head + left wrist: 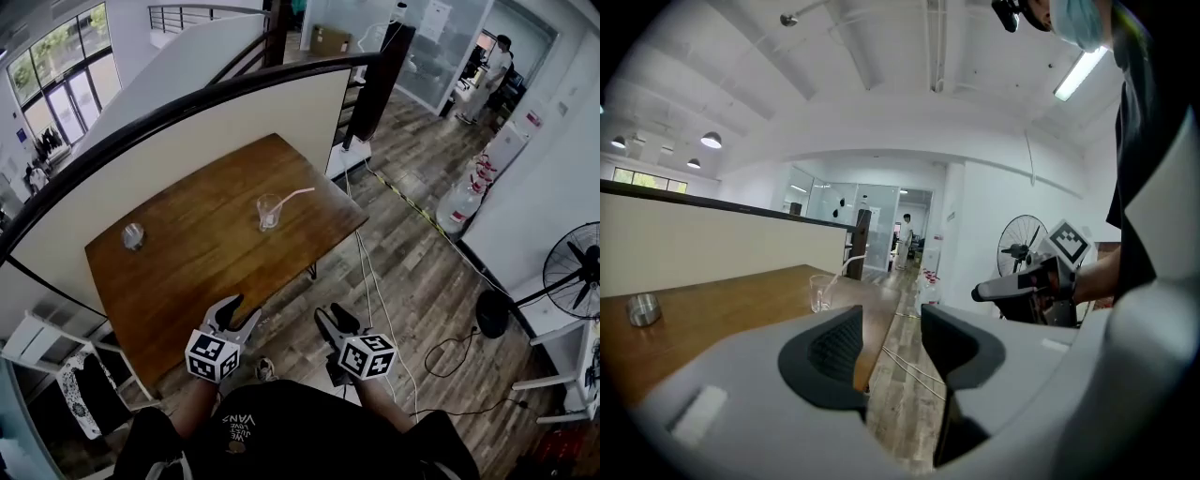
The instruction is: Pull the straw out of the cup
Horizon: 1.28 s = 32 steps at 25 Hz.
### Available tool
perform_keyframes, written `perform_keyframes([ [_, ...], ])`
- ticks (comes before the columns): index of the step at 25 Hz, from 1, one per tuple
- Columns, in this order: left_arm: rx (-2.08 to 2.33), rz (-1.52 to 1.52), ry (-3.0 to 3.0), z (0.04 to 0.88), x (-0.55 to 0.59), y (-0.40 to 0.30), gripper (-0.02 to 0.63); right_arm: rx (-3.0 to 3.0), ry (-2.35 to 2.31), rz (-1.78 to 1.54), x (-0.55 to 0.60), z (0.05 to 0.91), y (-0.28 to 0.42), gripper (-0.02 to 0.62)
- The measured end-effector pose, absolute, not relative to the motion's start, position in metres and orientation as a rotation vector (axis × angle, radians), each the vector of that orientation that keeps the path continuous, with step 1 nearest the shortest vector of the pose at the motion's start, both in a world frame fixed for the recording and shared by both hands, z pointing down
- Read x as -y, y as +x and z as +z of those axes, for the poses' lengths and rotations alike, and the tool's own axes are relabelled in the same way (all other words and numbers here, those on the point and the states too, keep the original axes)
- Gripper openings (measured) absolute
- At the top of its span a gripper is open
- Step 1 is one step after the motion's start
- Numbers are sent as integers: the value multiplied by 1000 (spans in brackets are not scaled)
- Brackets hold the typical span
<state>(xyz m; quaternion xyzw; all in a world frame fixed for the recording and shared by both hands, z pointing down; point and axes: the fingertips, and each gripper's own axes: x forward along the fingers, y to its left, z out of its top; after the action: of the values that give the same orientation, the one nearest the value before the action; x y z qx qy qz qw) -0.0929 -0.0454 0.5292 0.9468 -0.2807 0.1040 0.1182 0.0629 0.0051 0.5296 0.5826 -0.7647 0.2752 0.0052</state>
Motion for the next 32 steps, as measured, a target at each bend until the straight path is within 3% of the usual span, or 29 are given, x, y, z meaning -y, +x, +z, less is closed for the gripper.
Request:
perform_keyframes([
  [17, 806, 318, 2807, 533, 154, -112, 181, 2344, 1906, 887, 80, 536, 50, 163],
  [32, 882, 344, 2764, 544, 206, -66, 179, 2370, 1782, 916, 147, 548, 88, 164],
])
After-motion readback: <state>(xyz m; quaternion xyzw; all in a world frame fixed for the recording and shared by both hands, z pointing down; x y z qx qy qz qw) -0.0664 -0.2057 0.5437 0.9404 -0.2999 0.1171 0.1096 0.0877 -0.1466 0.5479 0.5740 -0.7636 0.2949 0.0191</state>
